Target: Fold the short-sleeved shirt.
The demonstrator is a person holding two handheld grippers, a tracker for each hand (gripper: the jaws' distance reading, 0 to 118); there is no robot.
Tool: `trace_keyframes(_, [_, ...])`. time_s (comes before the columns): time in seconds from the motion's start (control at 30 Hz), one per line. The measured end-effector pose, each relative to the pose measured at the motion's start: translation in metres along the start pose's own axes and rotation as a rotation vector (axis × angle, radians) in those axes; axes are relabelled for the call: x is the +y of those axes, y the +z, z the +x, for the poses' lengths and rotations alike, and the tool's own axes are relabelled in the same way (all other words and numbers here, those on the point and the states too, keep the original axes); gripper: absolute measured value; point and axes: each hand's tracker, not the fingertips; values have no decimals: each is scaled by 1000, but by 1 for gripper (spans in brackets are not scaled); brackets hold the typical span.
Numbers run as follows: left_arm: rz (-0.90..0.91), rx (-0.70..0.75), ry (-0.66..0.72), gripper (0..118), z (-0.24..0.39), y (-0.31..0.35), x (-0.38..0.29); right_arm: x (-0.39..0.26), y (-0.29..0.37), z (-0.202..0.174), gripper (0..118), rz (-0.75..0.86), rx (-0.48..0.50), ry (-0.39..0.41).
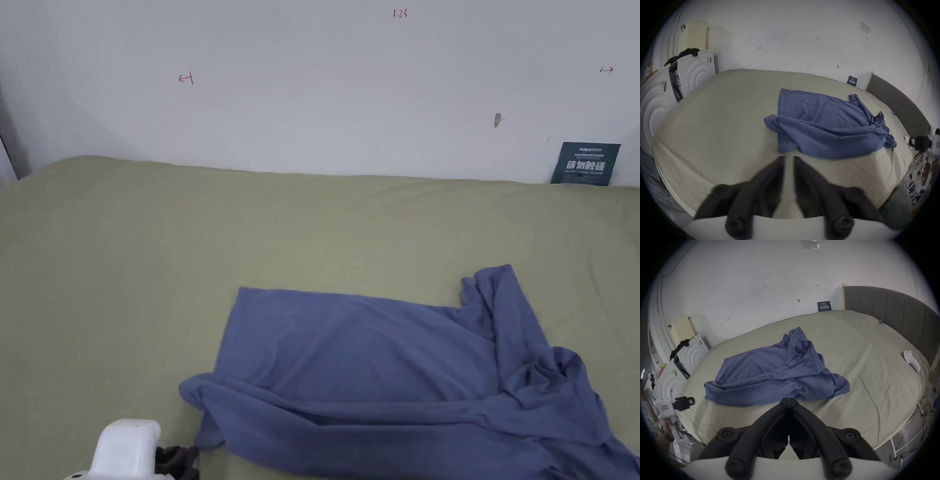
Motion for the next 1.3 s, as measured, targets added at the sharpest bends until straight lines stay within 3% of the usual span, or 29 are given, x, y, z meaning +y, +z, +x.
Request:
trace_keyframes(0.07, [-34,6,14,53,5,-23,9,3,1,3,1,4,13,-25])
trace_keyframes(0.13, [-45,47,-6,69,8,-46,13,5,7,1,1,12,10,-17])
trace_keyframes(0.17, [-48,65,-40,71,11,-53,14,6,7,2,1,12,7,-12])
trace_keyframes(0.3, [-96,60,-120,72,19,-80,13,9,6,10,1,8,-4,-24])
trace_keyframes(0.37, [-126,51,-121,71,22,-87,13,10,-2,23,1,-21,-29,-84])
trace_keyframes(0.4, [-140,44,-112,66,22,-87,14,10,-8,29,1,-44,-54,-127])
trace_keyframes(0.47, [-118,18,-78,12,21,-82,17,11,-22,38,4,-81,-82,-180])
trace_keyframes(0.5, [-109,-1,-77,10,21,-81,17,10,-32,45,16,-97,-107,-191])
trace_keyframes(0.53, [-104,13,-84,10,23,-81,18,11,-42,51,51,-129,-134,-206])
trace_keyframes(0.57, [-109,18,-95,10,24,-83,18,12,-51,55,79,-148,-158,-224])
trace_keyframes(0.6, [-121,22,-110,10,27,-82,19,11,-64,60,83,-174,-158,-234])
trace_keyframes(0.63, [-116,22,-106,10,27,-81,19,10,-71,63,77,-171,-141,-236])
trace_keyframes(0.77, [-118,-7,-78,10,19,-76,23,12,-98,66,79,-190,-96,-316])
trace_keyframes(0.83, [-121,-14,-67,10,14,-76,23,14,-115,65,76,-196,-142,-318])
trace_keyframes(0.9, [-128,-23,-69,10,14,-77,23,16,-128,62,59,-212,-188,-292])
trace_keyframes(0.93, [-128,-31,-72,10,12,-77,23,17,-130,60,27,-219,-215,-252])
trace_keyframes(0.97, [-128,-41,-70,10,11,-77,22,18,-131,58,12,-209,-241,-209])
trace_keyframes(1.0, [-127,-46,-66,10,11,-77,23,19,-129,57,12,-194,-264,-157])
trace_keyframes(1.03, [-130,-63,-59,10,9,-76,23,19,-126,58,12,-181,-164,-195])
trace_keyframes(1.07, [-128,-77,-56,10,8,-76,23,19,-122,58,12,-190,-175,-245])
trace_keyframes(1.2, [-114,-111,-48,10,-1,-62,23,21,-97,47,12,-135,-145,-173])
trace_keyframes(1.3, [-101,-137,-64,10,-5,-51,25,24,-79,44,12,-84,-115,-185])
